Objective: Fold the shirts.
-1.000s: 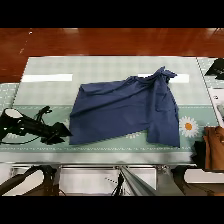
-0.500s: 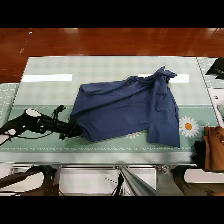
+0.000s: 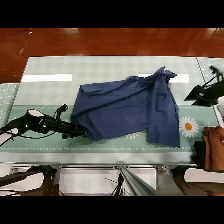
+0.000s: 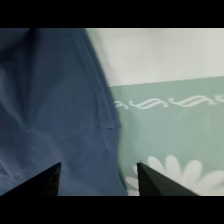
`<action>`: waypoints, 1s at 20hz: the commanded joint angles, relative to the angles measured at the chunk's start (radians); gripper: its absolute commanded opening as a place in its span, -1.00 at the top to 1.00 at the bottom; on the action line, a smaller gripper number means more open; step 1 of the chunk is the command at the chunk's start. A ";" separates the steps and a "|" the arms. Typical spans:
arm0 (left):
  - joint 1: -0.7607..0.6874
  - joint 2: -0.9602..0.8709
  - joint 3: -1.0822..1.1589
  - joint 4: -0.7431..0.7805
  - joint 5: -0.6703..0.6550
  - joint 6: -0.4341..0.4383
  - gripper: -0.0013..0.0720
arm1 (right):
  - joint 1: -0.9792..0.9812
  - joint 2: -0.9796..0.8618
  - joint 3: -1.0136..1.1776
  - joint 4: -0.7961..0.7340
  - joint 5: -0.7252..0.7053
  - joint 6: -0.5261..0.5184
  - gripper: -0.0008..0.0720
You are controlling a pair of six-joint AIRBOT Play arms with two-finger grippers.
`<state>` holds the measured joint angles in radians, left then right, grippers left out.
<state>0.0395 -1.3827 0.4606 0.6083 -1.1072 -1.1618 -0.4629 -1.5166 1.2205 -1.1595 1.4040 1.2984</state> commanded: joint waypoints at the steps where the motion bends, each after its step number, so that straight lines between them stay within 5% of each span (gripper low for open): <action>1: 0.000 -0.001 0.000 -0.004 0.002 0.012 0.91 | -0.003 0.000 -0.143 0.100 -0.140 -0.048 -0.49; 12: 0.000 -0.001 0.025 -0.007 -0.001 0.026 0.91 | -0.002 -0.093 -0.153 0.148 -0.235 -0.033 -0.47; 14: 0.000 -0.001 0.044 -0.007 0.001 0.026 0.91 | 0.010 -0.109 -0.153 0.178 -0.244 -0.033 -0.02; 17: 0.000 -0.001 0.087 -0.008 0.018 0.024 0.91 | 0.067 -0.109 -0.153 0.171 -0.232 -0.066 0.07; 20: 0.000 -0.001 0.161 -0.008 0.003 0.024 0.91 | 0.099 -0.095 -0.151 0.175 -0.175 -0.114 0.88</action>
<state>0.0387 -1.3846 0.5652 0.6174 -1.0641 -1.1362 -0.3923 -1.6180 1.0668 -0.9955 1.1862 1.2236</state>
